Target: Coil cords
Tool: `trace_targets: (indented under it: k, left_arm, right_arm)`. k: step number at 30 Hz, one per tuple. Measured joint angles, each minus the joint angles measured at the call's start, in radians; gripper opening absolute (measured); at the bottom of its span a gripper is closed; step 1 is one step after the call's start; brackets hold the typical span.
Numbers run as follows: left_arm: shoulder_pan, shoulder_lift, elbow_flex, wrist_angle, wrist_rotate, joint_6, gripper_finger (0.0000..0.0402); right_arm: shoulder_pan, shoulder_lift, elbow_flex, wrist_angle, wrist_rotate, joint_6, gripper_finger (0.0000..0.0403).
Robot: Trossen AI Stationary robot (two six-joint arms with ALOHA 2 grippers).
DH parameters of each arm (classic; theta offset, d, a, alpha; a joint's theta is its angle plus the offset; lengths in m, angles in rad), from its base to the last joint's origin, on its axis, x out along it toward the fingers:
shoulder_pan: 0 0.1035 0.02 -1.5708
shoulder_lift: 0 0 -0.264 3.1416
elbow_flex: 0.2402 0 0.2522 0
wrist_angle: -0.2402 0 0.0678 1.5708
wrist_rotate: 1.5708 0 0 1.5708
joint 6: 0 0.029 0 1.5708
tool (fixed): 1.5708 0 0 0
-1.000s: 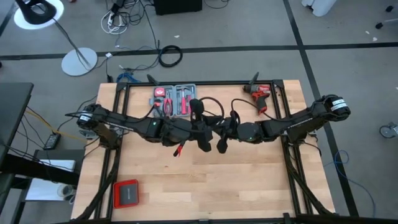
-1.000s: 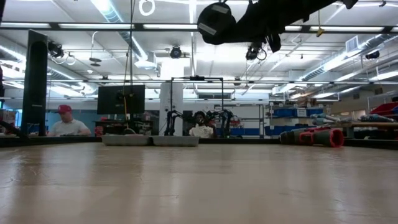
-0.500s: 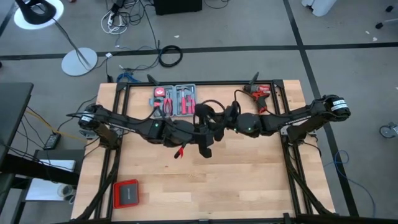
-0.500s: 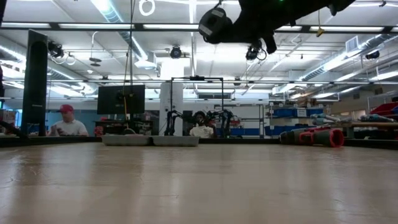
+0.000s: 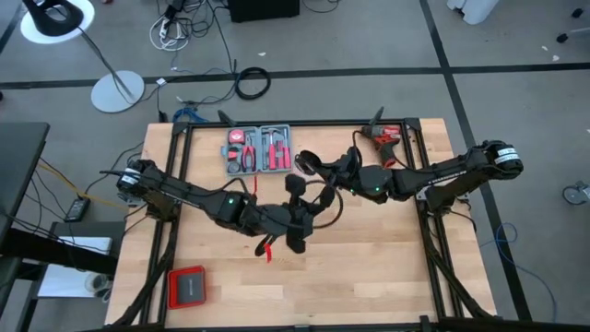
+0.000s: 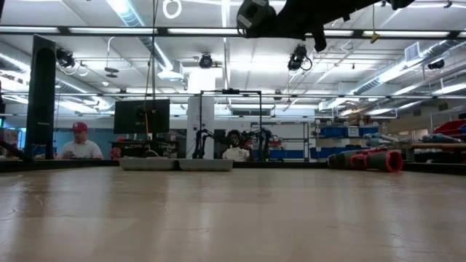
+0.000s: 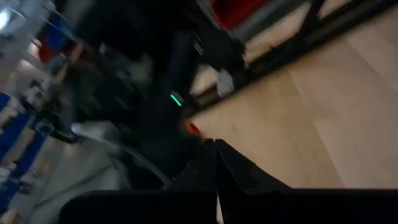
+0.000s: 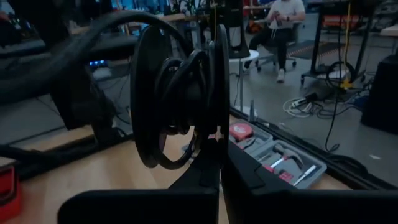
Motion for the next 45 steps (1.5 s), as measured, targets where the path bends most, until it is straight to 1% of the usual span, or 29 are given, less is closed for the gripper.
trace_targets:
  k: [3,6,9,14,20,22,25,27,31,35,38,41,43,45]
  left_arm:
    - [-0.012,0.001,-0.004,-0.065,-0.019,-0.074,0.0]
    - [-0.026,0.001,-0.025,-0.063,-0.037,-0.108,0.0]
    - [-0.048,0.002,-0.039,-0.065,-0.058,-0.129,0.0]
    - [-0.054,0.002,-0.098,-0.07,-0.108,-0.188,0.0]
    - [-0.056,0.002,-0.164,-0.049,-0.154,-0.263,0.0]
    - [-0.055,0.002,-0.187,-0.019,-0.182,-0.295,0.0]
    - [-0.053,0.002,-0.225,0.036,-0.194,-0.334,0.0]
    - [-0.054,0.001,-0.259,0.1,-0.192,-0.36,0.0]
    - [-0.054,0.0,-0.383,0.306,-0.134,-0.379,0.0]
    - [-0.037,0.001,-0.515,0.565,-0.056,-0.384,0.0]
    - [-0.019,0.002,-0.594,0.72,-0.045,-0.405,0.0004]
    - [-0.003,0.002,-0.643,0.853,-0.045,-0.409,0.002]
    - [0.01,0.002,-0.663,0.904,-0.041,-0.417,0.0038]
    - [0.026,0.005,-0.665,0.946,-0.008,-0.42,0.0061]
  right_arm:
    - [0.011,-0.034,0.0,-0.006,0.01,-0.017,0.0]
    - [0.024,-0.058,0.0,-0.016,0.017,-0.032,0.0]
    - [0.032,-0.073,0.0,-0.041,0.046,-0.034,0.0]
    - [0.053,-0.078,0.0,-0.049,0.064,-0.033,0.0]
    - [0.094,-0.078,0.0,-0.088,0.065,-0.002,0.0]
    - [0.11,-0.078,0.0,-0.099,0.068,0.016,0.0]
    - [0.13,-0.078,0.0,-0.143,0.075,0.045,0.0]
    - [0.151,-0.08,0.0,-0.185,0.096,0.071,0.0]
    - [0.194,-0.08,0.0,-0.247,0.121,0.124,0.0]
    - [0.231,-0.08,0.0,-0.234,0.131,0.136,0.0]
    - [0.256,-0.081,0.0,-0.211,0.173,0.137,0.0]
    - [0.273,-0.081,0.0,-0.191,0.178,0.136,0.0]
    - [0.28,-0.076,0.0,-0.164,0.178,0.133,0.0]
    - [0.281,-0.066,0.0,-0.139,0.167,0.119,0.0]
